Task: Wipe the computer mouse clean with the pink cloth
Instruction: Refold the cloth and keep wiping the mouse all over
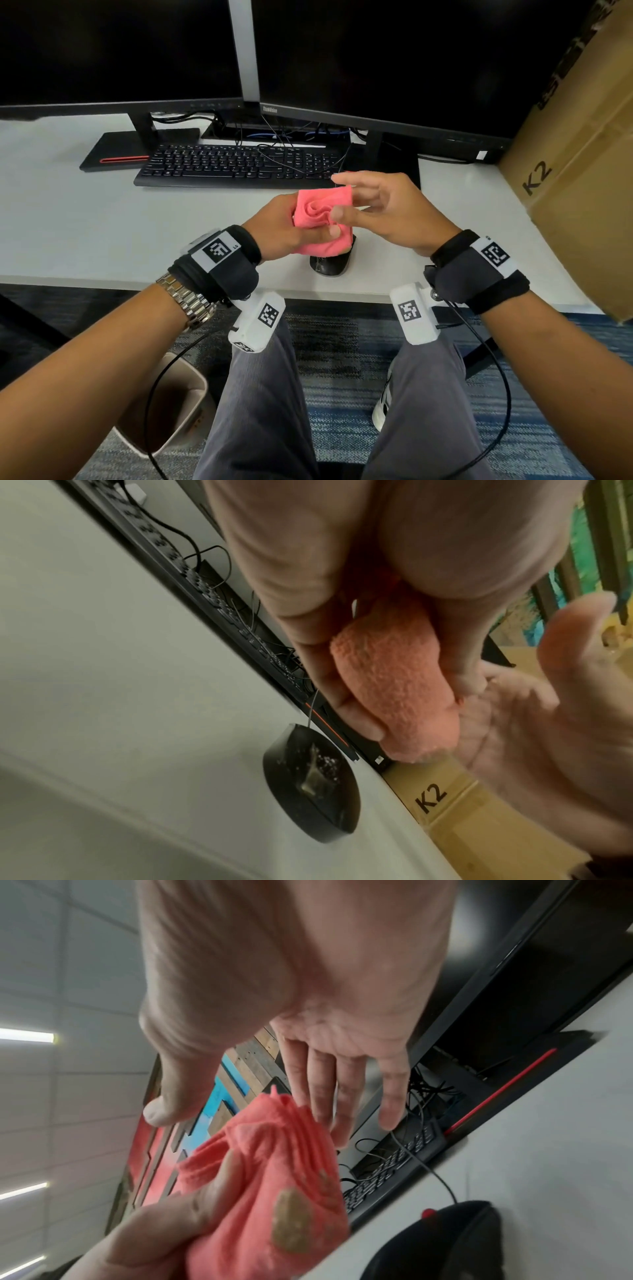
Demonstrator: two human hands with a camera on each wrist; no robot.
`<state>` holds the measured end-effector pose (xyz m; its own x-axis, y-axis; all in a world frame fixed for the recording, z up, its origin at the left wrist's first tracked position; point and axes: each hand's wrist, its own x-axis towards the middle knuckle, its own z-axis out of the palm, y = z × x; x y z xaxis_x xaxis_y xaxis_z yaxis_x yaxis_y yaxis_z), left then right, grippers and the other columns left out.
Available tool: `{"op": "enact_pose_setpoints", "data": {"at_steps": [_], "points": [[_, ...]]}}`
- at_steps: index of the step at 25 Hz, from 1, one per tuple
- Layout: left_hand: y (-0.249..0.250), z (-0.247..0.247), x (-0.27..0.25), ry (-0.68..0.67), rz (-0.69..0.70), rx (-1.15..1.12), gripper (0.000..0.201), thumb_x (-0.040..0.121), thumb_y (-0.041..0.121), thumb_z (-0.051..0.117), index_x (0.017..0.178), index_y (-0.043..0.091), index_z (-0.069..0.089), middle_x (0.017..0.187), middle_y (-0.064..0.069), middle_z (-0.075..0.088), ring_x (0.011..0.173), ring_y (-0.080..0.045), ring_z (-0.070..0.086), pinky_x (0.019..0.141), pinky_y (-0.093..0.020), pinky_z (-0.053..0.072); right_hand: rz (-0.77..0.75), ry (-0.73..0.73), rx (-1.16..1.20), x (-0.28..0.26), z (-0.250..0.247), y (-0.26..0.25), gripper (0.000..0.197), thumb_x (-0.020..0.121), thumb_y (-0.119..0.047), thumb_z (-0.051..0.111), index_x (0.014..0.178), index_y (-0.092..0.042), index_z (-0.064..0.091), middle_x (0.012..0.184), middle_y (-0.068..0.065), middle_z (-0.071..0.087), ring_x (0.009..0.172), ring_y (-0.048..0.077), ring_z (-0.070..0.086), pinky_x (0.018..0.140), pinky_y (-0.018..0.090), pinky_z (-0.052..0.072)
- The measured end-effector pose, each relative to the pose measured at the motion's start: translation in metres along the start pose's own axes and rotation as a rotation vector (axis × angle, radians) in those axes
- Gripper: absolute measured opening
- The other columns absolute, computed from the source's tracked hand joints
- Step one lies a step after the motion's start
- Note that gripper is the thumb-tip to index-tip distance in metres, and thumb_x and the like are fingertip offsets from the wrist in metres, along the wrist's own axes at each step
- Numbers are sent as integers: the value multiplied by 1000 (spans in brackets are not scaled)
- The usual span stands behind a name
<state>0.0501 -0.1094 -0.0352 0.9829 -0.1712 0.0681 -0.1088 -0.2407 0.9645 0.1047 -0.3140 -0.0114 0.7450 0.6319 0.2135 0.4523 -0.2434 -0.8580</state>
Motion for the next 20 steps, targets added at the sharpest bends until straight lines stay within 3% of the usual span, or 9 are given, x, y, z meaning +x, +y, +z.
{"op": "enact_pose_setpoints", "data": {"at_steps": [2,6,8,10,12,14,16,19,20], "points": [[2,1,-1,4,-5,71,52,70,21,84,116,13,61,107,-4,72,100,-18,69,88,-31,56,-17,2,-50,2,3,-1,72,70,-48,85,131,-18,64,109,-1,77,106,14,72,94,50,57],[1,-3,-3,88,-59,81,63,66,18,87,119,14,53,105,-17,69,87,-26,70,76,-40,61,-59,67,-66,-1,-1,6,28,82,-21,82,106,-8,76,98,6,77,92,20,74,87,46,59],[-1,-6,-4,116,-45,12,58,68,16,85,117,11,54,100,-18,68,77,-20,69,69,-39,60,-32,104,-68,-3,-4,10,21,83,-18,80,101,-7,76,94,6,77,88,19,74,86,43,60],[-1,-8,-5,139,-7,-44,54,67,17,84,113,8,57,95,-14,68,73,-15,68,70,-38,58,4,128,-56,-4,-6,10,20,83,-17,80,100,-8,75,95,6,76,88,18,73,87,42,60],[-1,-8,-2,151,34,-7,48,67,17,85,107,7,60,95,-11,71,80,-17,68,75,-43,58,36,94,-18,-4,-7,5,37,81,-24,81,113,-10,69,106,4,75,98,15,72,92,40,59],[3,-7,0,142,88,52,39,70,15,84,103,7,62,95,-11,71,85,-17,66,77,-42,57,77,4,-19,-3,-7,0,77,70,-44,84,136,-17,56,123,-2,69,112,9,66,96,33,57],[8,-3,3,134,136,80,37,73,17,82,102,6,63,95,-11,71,85,-16,66,76,-39,57,73,-46,-78,-1,-3,-3,95,60,-51,87,142,-20,50,128,-5,65,117,6,63,96,30,56],[10,-2,4,155,124,-1,42,77,15,79,113,4,60,99,-9,70,87,-20,67,78,-43,59,-5,17,-60,2,-1,1,56,71,-32,89,118,-9,68,109,9,73,101,23,71,87,44,61],[9,-3,3,164,96,-42,45,78,14,78,117,4,58,101,-9,69,86,-24,68,79,-45,59,-9,63,-23,2,-2,3,45,75,-25,87,112,-5,70,104,15,73,96,27,72,82,44,62]]}}
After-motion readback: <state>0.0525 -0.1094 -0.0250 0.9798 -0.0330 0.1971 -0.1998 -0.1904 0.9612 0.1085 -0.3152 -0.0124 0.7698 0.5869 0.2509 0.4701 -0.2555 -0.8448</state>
